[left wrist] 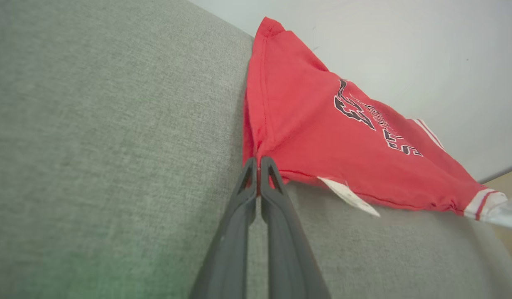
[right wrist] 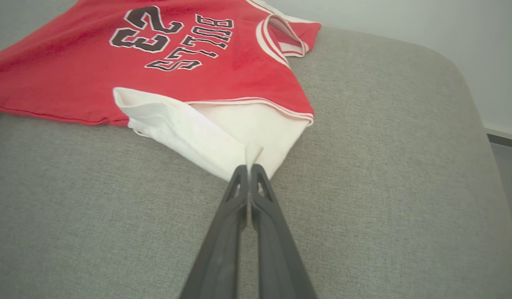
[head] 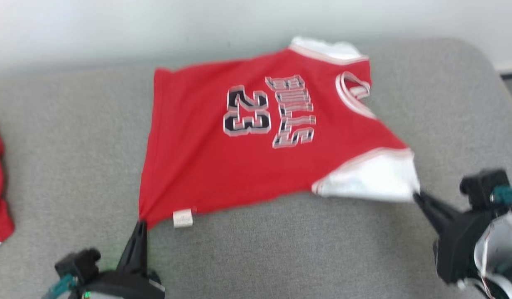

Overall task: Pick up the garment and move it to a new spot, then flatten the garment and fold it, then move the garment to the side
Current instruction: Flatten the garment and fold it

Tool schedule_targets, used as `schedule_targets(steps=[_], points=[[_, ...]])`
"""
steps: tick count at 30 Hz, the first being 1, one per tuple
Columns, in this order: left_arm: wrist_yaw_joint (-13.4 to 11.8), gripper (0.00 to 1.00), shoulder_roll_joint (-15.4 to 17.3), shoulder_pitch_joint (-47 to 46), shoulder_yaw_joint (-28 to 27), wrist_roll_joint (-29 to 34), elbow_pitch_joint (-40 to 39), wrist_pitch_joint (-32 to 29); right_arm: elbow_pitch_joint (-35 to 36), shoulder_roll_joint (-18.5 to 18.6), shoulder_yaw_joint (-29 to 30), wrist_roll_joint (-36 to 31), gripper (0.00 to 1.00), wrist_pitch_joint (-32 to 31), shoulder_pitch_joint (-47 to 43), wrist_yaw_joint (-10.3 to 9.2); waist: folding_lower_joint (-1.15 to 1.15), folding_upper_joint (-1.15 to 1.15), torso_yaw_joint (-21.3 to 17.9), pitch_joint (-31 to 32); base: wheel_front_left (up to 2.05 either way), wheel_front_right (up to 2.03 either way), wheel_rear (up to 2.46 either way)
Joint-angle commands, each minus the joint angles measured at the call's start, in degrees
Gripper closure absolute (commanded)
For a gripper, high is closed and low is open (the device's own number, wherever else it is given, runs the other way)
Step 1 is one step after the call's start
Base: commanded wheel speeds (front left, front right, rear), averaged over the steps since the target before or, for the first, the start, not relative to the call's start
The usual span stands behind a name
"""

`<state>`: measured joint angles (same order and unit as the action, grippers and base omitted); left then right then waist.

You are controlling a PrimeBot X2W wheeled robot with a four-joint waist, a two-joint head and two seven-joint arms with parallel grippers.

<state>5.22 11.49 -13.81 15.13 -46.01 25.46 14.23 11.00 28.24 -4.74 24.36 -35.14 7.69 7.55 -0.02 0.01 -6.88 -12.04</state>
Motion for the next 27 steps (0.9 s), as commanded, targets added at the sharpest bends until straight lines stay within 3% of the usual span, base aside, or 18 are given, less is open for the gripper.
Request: schedule_targets(steps=[1, 11, 16, 27], points=[[-0.28, 1.0, 0.38, 2.11, -0.14, -0.31, 0.91, -0.08, 0.83, -0.31, 0.76, 0.67, 1.0, -1.57, -2.48, -0.13, 0.02, -0.01, 0.29, 4.41, 0.0, 0.0, 0.0], [-1.53, 1.0, -1.39, 8.36, -1.27, -0.17, 0.82, 0.78, 7.97, 2.61, 3.64, 6.27, 1.0, -18.5, -17.99, -0.13, 0.02, -0.01, 0.13, 8.02, 0.0, 0.0, 0.0], [-3.02, 1.0, -1.26, 12.26, -0.02, 0.7, 1.2, -1.07, 8.22, 0.75, 5.06, 5.1, 1.0, -18.14, -20.25, -0.13, 0.02, -0.01, -0.3, 8.95, 0.0, 0.0, 0.0], [-4.56, 1.0, 2.76, 18.63, 4.76, 4.79, -2.39, -5.8, 8.42, -0.18, 5.01, 6.12, 1.0, -18.96, -26.19, -0.13, 0.02, -0.01, 0.55, 10.05, 0.0, 0.0, 0.0]])
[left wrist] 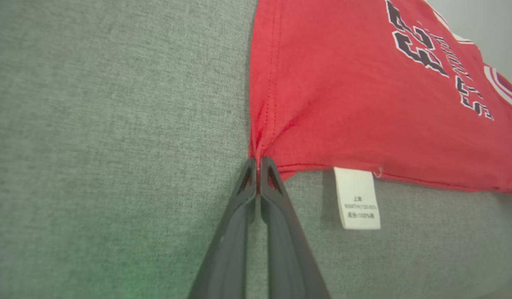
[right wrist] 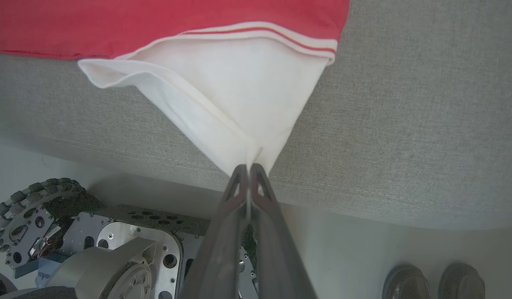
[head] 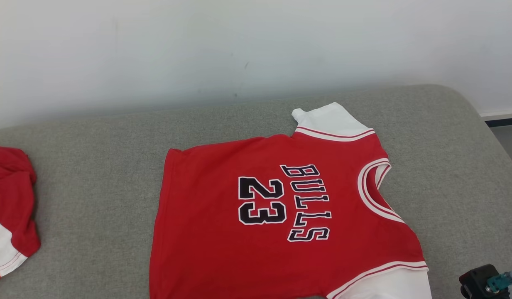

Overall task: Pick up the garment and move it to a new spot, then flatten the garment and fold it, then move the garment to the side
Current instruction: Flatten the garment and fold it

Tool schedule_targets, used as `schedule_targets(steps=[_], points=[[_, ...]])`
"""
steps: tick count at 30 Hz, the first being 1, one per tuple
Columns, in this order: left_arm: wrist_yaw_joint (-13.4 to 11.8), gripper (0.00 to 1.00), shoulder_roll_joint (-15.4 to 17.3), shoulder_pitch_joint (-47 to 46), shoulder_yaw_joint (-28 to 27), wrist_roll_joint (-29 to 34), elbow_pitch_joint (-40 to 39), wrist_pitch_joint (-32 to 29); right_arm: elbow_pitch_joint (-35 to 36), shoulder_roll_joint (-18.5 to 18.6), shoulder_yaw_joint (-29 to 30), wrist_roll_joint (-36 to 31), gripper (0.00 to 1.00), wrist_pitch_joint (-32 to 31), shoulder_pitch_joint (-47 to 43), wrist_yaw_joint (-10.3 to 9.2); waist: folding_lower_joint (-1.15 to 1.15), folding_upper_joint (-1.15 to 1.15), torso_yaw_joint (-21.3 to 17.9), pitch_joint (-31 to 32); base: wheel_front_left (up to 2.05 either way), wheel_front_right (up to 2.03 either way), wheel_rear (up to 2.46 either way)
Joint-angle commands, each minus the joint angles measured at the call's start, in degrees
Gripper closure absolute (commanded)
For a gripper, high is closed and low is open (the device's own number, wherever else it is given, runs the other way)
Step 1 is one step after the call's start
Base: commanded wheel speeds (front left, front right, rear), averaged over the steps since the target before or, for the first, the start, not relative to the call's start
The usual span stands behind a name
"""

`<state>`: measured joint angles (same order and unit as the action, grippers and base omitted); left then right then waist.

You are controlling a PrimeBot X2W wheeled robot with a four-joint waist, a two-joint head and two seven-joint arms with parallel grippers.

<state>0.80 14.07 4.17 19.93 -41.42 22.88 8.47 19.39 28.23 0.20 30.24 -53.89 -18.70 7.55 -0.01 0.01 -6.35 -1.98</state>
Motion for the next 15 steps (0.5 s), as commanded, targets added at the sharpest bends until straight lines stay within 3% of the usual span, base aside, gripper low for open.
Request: schedule_targets(steps=[1, 10, 15], points=[[-0.27, 1.0, 0.14, 0.64, -0.09, 0.18, -0.39, 0.15, 0.53, -0.27, -0.17, 0.19, 1.0, 1.05, 0.73, -0.13, 0.01, -0.01, 0.12, -0.04, 0.0, 0.0, 0.0], [-2.49, 1.0, -0.14, -4.66, -0.3, 1.92, -4.58, 0.82, -0.57, 5.86, -5.38, -4.31, 1.0, 15.69, 10.23, -0.13, 0.01, -0.01, 1.44, -0.82, 0.0, 0.0, 0.0], [-3.69, 1.0, -0.59, -9.17, 0.66, 3.02, -4.57, -1.25, -4.99, 6.13, -7.33, -7.89, 1.0, 25.78, 17.05, -0.13, 0.01, -0.01, 2.32, -2.26, 0.0, 0.0, 0.0]])
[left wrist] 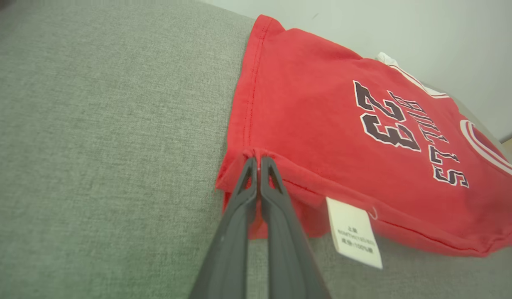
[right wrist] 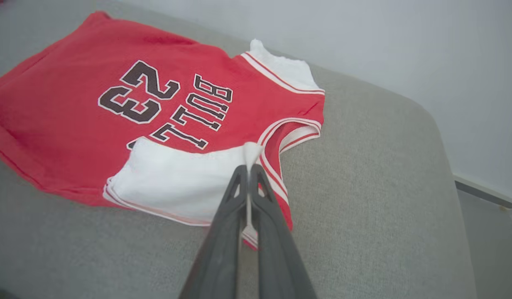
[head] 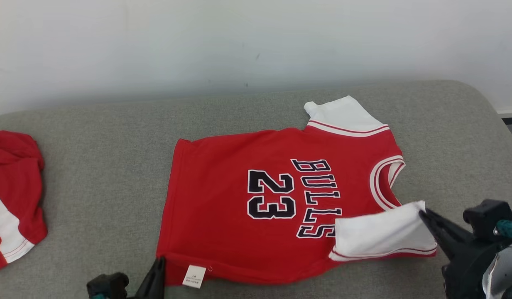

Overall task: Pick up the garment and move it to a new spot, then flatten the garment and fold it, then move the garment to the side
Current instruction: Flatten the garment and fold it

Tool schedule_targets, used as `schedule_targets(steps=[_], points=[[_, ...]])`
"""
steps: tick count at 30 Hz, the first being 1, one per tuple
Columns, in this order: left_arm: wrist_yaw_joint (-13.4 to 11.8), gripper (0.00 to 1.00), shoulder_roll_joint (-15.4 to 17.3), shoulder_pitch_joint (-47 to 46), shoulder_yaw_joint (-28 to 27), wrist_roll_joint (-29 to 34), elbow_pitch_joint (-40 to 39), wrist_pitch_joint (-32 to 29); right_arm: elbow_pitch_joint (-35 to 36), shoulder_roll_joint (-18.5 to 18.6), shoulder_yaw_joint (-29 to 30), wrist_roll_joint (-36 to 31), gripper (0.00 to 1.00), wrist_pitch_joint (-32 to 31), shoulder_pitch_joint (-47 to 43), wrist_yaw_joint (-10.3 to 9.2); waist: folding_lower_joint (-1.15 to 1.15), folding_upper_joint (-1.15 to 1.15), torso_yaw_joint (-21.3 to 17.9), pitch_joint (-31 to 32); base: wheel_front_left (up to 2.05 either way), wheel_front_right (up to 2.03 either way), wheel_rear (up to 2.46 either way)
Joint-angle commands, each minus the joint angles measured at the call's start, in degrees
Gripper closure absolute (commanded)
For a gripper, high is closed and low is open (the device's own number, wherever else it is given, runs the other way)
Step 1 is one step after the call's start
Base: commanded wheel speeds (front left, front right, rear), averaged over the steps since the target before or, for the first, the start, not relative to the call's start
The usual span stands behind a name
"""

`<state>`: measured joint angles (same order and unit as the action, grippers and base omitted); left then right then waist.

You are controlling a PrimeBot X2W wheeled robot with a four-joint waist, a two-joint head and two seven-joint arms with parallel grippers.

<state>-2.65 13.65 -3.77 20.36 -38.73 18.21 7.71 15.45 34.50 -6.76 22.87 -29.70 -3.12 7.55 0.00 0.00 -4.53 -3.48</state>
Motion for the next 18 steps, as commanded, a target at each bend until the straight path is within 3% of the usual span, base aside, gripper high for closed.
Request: schedule_targets(steps=[1, 11, 18], points=[[-0.55, 1.0, -0.33, -2.15, 0.17, 0.52, 0.24, -0.54, -2.38, -0.41, -0.15, -1.41, 1.0, 3.57, 2.53, -0.13, 0.0, 0.0, 0.73, -1.1, 0.0, 0.0, 0.0], [-2.38, 1.0, -2.25, -10.93, 1.37, 2.83, 4.56, -0.78, -13.9, -1.74, -4.88, -6.88, 1.0, 15.42, 11.85, -0.13, 0.0, 0.0, 1.81, -4.08, 0.0, 0.0, 0.0], [-3.7, 1.0, -2.06, -13.89, 1.1, 3.65, 6.99, 0.01, -18.4, -3.48, -4.51, -10.12, 1.0, 21.12, 15.75, -0.13, 0.0, 0.0, 1.41, -5.87, 0.0, 0.0, 0.0]])
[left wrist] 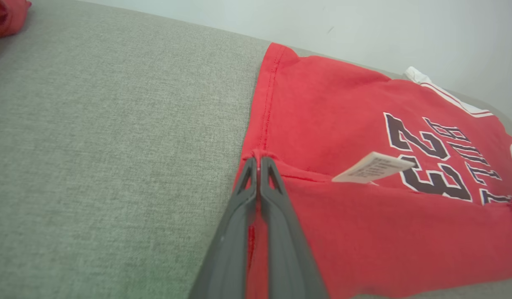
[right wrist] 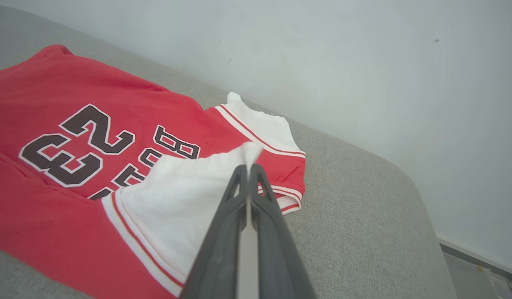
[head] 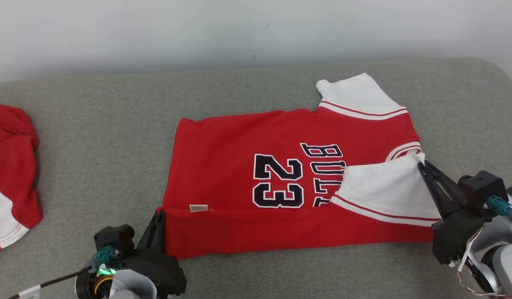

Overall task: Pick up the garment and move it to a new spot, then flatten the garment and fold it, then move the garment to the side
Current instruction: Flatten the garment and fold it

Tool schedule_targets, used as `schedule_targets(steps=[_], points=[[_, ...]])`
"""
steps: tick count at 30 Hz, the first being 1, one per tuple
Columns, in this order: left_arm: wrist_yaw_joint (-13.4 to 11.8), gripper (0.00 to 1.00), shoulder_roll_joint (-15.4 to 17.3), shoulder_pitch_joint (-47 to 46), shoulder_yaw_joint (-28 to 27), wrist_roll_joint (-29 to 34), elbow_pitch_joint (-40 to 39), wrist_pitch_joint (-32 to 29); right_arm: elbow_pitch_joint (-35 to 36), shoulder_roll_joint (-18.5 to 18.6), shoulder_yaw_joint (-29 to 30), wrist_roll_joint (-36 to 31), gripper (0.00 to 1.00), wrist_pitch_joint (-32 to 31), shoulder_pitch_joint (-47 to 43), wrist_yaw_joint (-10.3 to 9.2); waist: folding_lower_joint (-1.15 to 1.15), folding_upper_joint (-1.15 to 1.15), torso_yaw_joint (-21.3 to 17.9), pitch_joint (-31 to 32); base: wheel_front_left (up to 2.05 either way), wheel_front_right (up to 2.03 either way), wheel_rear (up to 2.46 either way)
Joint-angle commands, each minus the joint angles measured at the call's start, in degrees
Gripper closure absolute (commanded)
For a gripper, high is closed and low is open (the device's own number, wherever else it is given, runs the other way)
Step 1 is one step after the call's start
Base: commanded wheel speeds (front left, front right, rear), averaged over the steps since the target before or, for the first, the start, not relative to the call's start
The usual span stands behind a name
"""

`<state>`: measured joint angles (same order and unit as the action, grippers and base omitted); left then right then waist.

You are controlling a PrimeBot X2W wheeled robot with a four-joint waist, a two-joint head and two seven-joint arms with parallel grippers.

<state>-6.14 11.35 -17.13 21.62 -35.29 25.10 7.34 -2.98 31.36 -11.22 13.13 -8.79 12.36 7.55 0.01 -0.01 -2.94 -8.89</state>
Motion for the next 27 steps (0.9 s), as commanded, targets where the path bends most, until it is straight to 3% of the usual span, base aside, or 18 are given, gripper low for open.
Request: schedule_targets(steps=[1, 11, 27], points=[[-0.18, 1.0, 0.26, -0.84, -0.16, 0.23, 0.4, 0.46, -0.66, -0.49, -0.1, -0.72, 1.0, 0.91, 0.66, -0.13, -0.01, 0.01, -0.21, -0.66, 0.0, 0.0, 0.0], [-0.33, 1.0, 0.34, -2.69, -0.17, 0.56, 1.8, 2.07, -4.3, -2.95, 1.77, -3.31, 1.0, 8.37, 4.2, -0.13, -0.01, 0.01, -0.12, -2.59, 0.0, 0.0, 0.0], [-0.51, 1.0, 0.32, -4.37, 0.99, 1.37, 2.56, 3.23, -10.63, -4.94, 1.65, -5.6, 1.0, 9.73, 9.69, -0.13, -0.01, 0.01, 0.81, -3.99, 0.0, 0.0, 0.0]])
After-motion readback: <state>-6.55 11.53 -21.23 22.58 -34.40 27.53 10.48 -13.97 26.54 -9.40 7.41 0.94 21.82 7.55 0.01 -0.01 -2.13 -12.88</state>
